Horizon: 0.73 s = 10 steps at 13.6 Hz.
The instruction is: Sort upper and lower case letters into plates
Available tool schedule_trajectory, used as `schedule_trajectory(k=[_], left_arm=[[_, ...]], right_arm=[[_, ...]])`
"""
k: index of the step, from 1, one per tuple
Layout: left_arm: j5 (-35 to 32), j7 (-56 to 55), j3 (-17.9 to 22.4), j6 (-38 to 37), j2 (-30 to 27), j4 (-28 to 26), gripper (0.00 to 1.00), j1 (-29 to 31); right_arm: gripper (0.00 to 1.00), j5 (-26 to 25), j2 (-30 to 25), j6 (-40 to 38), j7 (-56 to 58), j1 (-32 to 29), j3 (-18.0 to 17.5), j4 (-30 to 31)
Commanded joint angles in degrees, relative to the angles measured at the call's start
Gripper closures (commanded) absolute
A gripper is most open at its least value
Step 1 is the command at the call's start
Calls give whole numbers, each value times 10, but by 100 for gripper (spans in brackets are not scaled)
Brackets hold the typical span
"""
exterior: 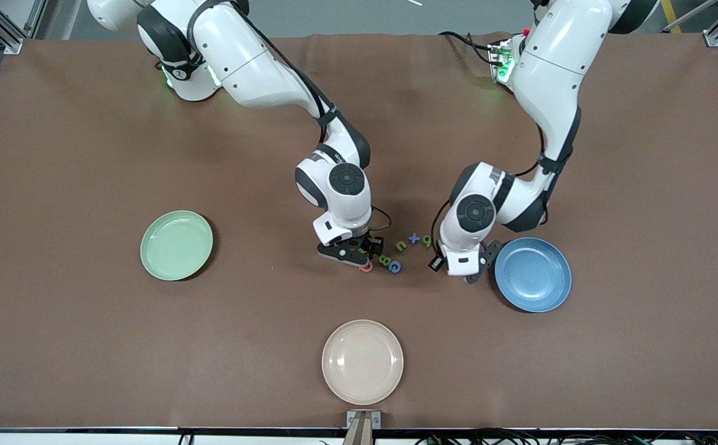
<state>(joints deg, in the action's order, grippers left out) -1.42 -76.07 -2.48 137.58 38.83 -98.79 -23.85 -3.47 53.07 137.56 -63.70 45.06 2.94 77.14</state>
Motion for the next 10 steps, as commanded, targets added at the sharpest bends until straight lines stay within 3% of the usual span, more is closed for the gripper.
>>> schedule_trajectory(k=[1, 3, 5, 8, 9, 10], left_arm=[[-11, 70, -2, 0, -38, 0, 99, 57], [-11, 144, -2, 0, -44, 1, 99, 94], [-12, 204, -2, -10, -45, 0, 99, 125], [-12, 283, -2, -36, -43, -5, 93, 172], [-12, 297, -2, -47, -41, -6, 85, 180], [-12, 300, -2, -57, -39, -10, 70, 181]], right_arm=[[71, -12, 7, -2, -17, 6, 6, -10], [99, -11, 6, -4, -12, 5, 5, -9], [100, -10, -9, -13, 8, -12, 6, -4], [100, -1, -65, -97, 125, -61, 3, 25], [100, 0, -96, -108, 166, -83, 1, 53], [100, 0, -134, -108, 208, -104, 1, 91]])
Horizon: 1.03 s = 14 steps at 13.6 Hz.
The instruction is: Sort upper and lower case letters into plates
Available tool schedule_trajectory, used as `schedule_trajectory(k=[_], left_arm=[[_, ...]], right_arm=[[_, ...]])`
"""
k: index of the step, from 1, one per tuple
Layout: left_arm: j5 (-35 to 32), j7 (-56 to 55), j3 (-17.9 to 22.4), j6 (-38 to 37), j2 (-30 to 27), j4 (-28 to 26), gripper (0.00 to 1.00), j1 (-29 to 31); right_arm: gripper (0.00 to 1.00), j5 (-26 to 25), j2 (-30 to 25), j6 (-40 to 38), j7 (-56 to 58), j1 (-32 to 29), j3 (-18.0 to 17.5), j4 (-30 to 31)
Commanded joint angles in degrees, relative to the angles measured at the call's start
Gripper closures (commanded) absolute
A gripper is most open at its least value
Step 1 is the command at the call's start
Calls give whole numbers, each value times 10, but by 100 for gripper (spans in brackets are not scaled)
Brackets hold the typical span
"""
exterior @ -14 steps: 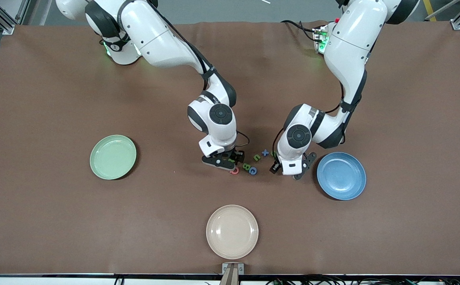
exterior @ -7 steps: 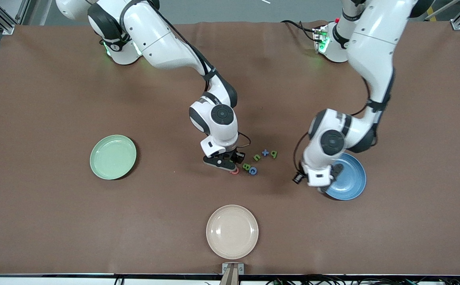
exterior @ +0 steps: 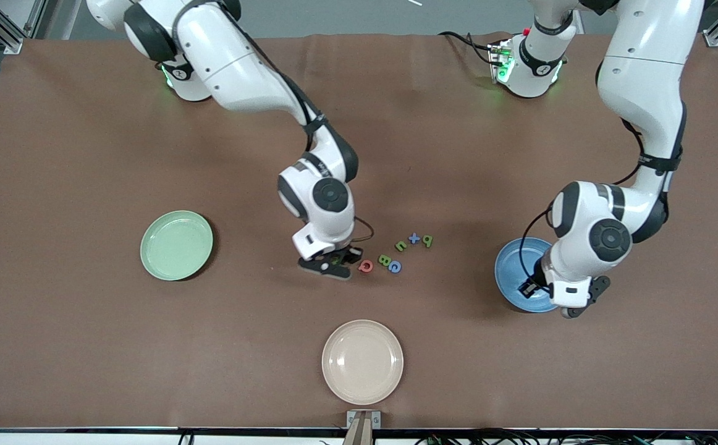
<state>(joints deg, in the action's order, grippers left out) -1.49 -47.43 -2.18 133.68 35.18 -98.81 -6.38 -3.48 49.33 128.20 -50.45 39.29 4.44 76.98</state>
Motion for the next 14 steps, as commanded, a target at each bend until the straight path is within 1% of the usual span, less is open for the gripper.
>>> schedule_trajectory(k=[1, 2, 3, 4, 6, 7, 9, 10, 11, 12, 14], left_arm=[[-11, 14, -1, -24, -3, -13, 52, 7], [-14, 14, 5, -29, -4, -13, 25, 7], [-30, 13, 7, -31, -6, -12, 2, 7], [-35, 6, 6, -32, -9, -11, 0, 1], [-35, -39, 2, -49, -22, -10, 0, -27], [-35, -62, 2, -60, -27, -11, 0, -42], [-30, -149, -4, -61, -28, -7, 1, -75], [-29, -175, -11, -61, -28, -8, 1, -92], [-29, -199, -12, -61, -27, -9, 3, -113], [-25, -228, -14, -58, -24, -11, 4, -127], [-23, -293, -33, -48, -11, -12, 9, -150]], right_arm=[[100, 0, -135, -14, 120, -69, -14, 139], [100, 0, -173, -10, 167, -95, -15, 187], [100, 0, -212, -9, 217, -123, -15, 236], [100, 0, -243, -8, 262, -149, -15, 277], [100, 1, -300, 23, 369, -218, -15, 368], [100, 3, -313, 36, 405, -241, -15, 398], [100, 42, -324, 83, 495, -294, -15, 465], [100, 58, -323, 110, 537, -311, -14, 490], [100, 62, -320, 128, 564, -332, -14, 505], [99, 63, -317, 129, 576, -347, -14, 509], [97, 64, -311, 129, 579, -346, -14, 514]])
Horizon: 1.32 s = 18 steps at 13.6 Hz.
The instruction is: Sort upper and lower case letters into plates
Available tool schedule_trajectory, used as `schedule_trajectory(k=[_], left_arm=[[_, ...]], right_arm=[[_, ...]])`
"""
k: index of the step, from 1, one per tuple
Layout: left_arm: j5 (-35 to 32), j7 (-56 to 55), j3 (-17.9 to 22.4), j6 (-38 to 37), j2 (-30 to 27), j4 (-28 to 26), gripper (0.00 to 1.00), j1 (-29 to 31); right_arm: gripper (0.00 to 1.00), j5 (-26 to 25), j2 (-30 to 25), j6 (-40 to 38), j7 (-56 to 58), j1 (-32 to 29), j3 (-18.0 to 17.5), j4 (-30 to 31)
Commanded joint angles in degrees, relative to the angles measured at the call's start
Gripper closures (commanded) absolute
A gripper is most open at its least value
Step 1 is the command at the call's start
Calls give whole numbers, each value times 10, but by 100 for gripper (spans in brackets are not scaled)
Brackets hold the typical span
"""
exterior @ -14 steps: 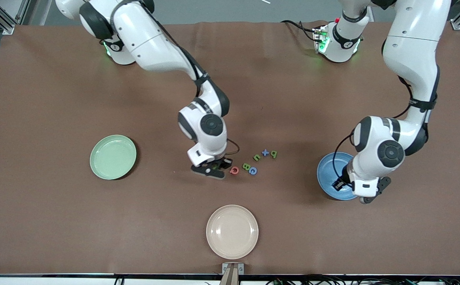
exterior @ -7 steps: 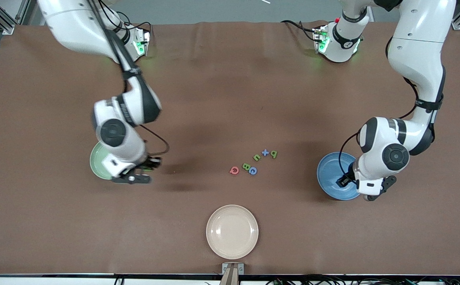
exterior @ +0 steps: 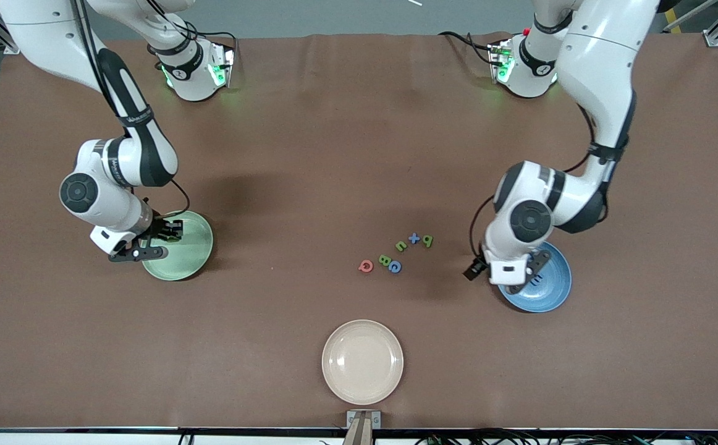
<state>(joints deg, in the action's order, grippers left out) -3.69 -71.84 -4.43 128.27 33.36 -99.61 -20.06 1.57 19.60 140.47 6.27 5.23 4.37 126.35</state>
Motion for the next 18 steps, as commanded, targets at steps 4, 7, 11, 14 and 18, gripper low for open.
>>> schedule_trajectory(k=[4, 7, 11, 14, 18], left_arm=[[-1, -93, -13, 18, 23, -7, 20, -45], [-1, -116, -21, 74, 27, -39, 24, -62], [-1, -126, -21, 86, 28, -52, 38, -75], [-1, -126, -21, 104, 34, -56, 42, -75], [-3, -126, -21, 114, 42, -53, 72, -75]], right_arm=[[0, 19, -9, -16, 0, 4, -15, -5], [0, 41, -9, -102, -118, 59, -15, -93], [0, 41, 53, -114, -366, 174, -15, -206], [0, 41, 152, -119, -568, 253, -14, -336], [0, 37, 303, -192, -796, 308, -14, -553]])
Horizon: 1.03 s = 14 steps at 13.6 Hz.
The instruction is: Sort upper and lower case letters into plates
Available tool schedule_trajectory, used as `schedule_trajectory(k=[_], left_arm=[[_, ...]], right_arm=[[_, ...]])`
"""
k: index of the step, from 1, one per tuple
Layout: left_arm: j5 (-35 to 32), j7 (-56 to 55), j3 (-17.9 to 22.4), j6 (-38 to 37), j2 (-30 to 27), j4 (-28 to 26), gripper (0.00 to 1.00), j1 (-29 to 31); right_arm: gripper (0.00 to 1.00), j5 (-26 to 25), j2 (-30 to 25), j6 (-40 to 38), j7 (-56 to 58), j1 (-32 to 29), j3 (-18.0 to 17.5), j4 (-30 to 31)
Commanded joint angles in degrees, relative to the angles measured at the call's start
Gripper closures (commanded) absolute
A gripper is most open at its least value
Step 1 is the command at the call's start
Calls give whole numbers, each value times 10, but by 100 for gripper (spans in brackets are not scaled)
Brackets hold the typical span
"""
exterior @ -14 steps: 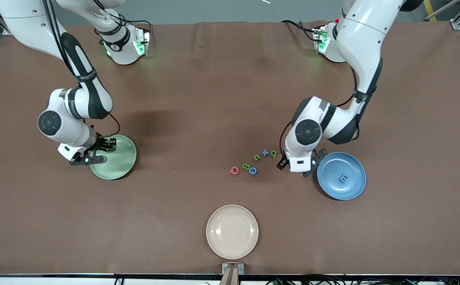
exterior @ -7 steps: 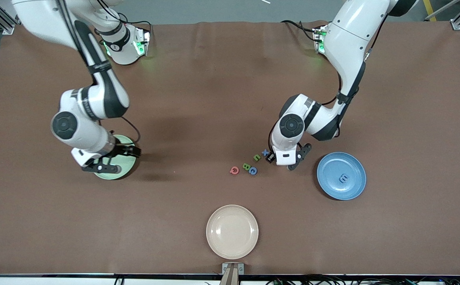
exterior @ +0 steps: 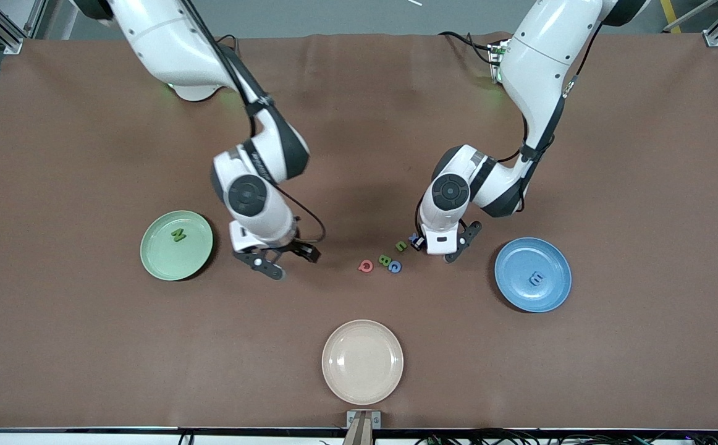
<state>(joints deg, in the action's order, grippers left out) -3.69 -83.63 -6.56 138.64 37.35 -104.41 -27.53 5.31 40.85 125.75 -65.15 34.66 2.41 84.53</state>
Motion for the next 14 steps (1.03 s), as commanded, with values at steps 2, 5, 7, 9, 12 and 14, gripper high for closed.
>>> schedule_trajectory(k=[2, 5, 7, 9, 12, 14], left_arm=[[-4, -3, 1, 10, 0, -1, 100, 4], [-16, 7, 25, -2, -17, 19, 100, 27], [-32, 65, 29, -44, -27, 54, 100, 67], [-33, 130, 29, -85, -33, 84, 100, 101], [-34, 244, 29, -118, -41, 83, 100, 163], [-34, 307, 28, -119, -39, 72, 99, 201]], right_arm=[[0, 0, 143, -39, -160, 37, 6, -199], [0, 0, 206, -21, -240, 51, 6, -272], [0, 0, 219, 1, -249, 58, 5, -277], [0, 0, 232, 10, -274, 59, -4, -284], [3, 0, 239, 10, -297, 59, -14, -291], [11, 0, 239, 8, -314, 59, -16, -291]])
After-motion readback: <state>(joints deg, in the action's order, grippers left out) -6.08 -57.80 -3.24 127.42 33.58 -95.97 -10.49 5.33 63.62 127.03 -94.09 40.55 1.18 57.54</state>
